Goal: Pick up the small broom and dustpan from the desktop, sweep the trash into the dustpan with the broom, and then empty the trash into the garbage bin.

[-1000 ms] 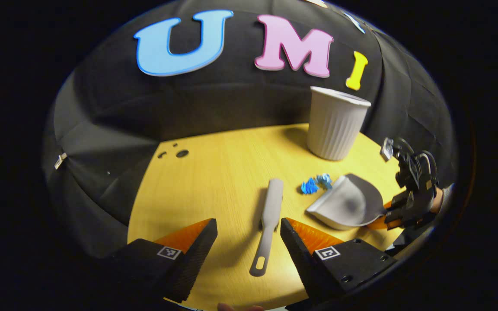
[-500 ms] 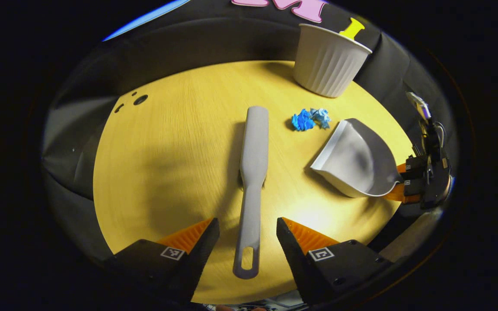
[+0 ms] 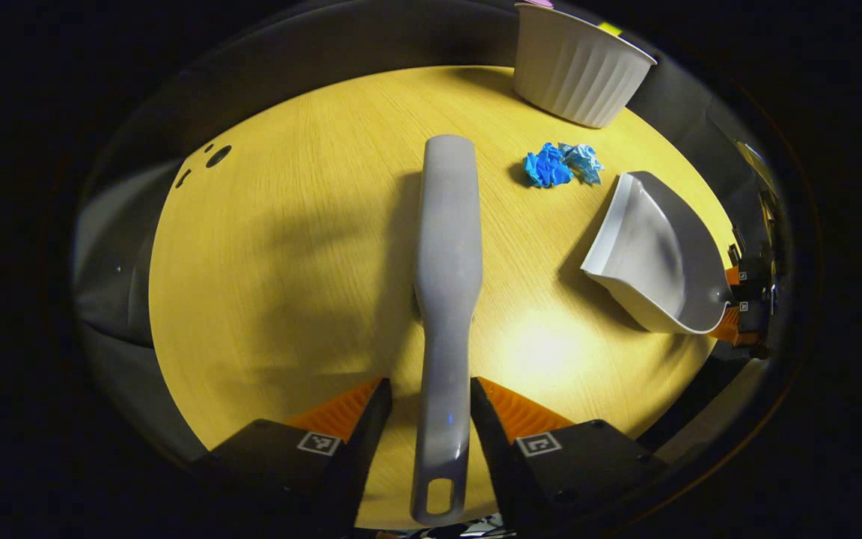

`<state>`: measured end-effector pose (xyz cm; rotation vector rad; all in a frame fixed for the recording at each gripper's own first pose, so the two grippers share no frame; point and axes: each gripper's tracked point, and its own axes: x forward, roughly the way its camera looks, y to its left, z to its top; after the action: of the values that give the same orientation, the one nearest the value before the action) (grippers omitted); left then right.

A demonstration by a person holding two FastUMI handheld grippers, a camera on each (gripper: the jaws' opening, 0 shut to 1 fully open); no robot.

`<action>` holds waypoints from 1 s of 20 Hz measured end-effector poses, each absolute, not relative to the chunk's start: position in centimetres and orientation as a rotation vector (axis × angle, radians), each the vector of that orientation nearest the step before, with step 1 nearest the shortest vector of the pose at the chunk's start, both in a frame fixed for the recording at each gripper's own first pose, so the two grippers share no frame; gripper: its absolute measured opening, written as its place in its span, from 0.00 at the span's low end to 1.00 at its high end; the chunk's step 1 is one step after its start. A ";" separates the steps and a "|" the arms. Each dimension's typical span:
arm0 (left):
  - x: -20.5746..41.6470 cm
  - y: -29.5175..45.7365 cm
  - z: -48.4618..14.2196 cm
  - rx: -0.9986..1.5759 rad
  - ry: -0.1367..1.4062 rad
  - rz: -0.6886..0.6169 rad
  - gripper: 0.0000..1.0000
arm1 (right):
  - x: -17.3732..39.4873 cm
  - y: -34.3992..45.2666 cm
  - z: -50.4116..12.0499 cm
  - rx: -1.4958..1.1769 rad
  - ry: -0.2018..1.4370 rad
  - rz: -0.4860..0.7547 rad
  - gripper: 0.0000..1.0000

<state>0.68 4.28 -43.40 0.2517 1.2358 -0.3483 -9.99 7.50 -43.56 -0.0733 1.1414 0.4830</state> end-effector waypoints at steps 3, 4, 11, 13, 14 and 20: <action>1.0 3.9 -43.6 0.273 1.233 -0.362 0.46 | -10.0 7.5 -43.7 -0.073 1.150 0.485 0.36; 0.8 4.0 -43.6 0.281 1.249 -0.367 0.42 | -10.1 7.5 -43.7 -0.077 1.161 0.485 0.36; 3.5 2.7 -42.6 0.307 1.218 -0.442 0.31 | -8.9 5.9 -43.7 -0.207 1.200 0.539 0.36; 4.8 1.3 -42.4 0.335 1.205 -0.482 0.31 | -8.5 5.8 -43.7 -0.202 1.205 0.540 0.41; 5.5 0.6 -42.4 0.360 1.200 -0.500 0.31 | -8.1 5.6 -43.7 -0.205 1.206 0.540 0.36; 8.9 -4.7 -41.8 0.445 1.161 -0.623 0.31 | -7.4 5.5 -44.0 -0.221 1.204 0.550 0.36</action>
<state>8.86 -4.68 -41.82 0.4449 1.1607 -0.6227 -7.41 5.46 -43.97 -0.2213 1.2039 0.5500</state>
